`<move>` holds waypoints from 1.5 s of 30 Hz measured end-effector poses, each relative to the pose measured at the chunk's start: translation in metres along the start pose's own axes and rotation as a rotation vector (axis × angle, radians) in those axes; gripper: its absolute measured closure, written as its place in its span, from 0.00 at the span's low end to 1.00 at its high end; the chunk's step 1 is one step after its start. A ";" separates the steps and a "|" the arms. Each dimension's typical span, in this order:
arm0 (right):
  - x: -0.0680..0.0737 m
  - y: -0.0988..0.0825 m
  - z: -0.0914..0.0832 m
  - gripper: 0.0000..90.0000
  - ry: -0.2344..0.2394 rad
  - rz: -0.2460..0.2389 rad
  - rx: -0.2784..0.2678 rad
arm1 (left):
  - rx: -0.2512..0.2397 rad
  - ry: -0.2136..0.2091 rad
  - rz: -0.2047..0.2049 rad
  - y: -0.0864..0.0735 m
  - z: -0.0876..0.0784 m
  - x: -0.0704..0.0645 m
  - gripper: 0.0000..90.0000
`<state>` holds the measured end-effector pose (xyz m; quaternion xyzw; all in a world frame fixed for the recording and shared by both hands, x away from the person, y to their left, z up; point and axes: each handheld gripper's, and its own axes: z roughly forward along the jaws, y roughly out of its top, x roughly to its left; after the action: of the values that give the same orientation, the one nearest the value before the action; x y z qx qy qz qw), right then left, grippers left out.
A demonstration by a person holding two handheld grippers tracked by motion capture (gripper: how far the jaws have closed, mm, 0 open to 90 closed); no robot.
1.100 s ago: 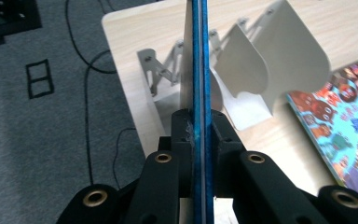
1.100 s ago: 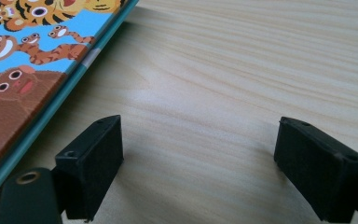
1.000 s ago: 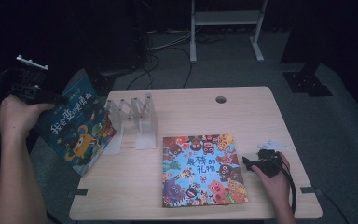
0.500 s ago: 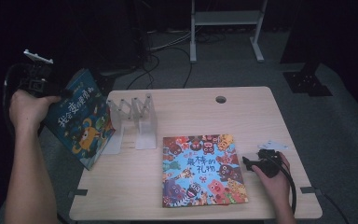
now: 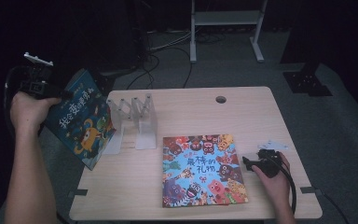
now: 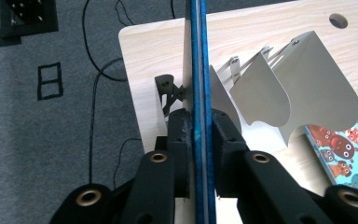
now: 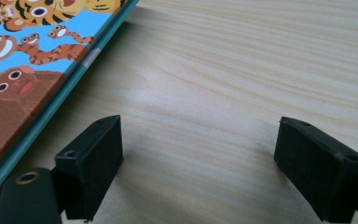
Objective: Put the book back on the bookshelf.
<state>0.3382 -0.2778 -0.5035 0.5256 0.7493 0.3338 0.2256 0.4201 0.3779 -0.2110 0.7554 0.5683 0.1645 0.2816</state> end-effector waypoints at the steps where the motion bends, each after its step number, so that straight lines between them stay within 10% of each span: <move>1: 0.000 0.000 0.000 0.16 0.000 0.000 0.000 | 0.001 0.004 0.006 0.001 -0.001 -0.001 0.88; 17: 0.000 0.000 0.000 0.16 0.000 0.000 -0.001 | -0.026 0.025 0.082 0.013 -0.032 -0.015 1.00; 37: 0.000 0.000 0.000 0.16 0.000 0.000 -0.001 | 0.046 -0.101 0.271 -0.004 -0.014 -0.054 0.95; 45: 0.000 0.000 0.000 0.16 0.000 0.000 -0.001 | 0.044 -0.170 0.344 -0.019 0.008 -0.073 0.77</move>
<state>0.3383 -0.2778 -0.5036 0.5255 0.7491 0.3342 0.2260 0.3884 0.3106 -0.2234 0.8586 0.4085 0.1331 0.2797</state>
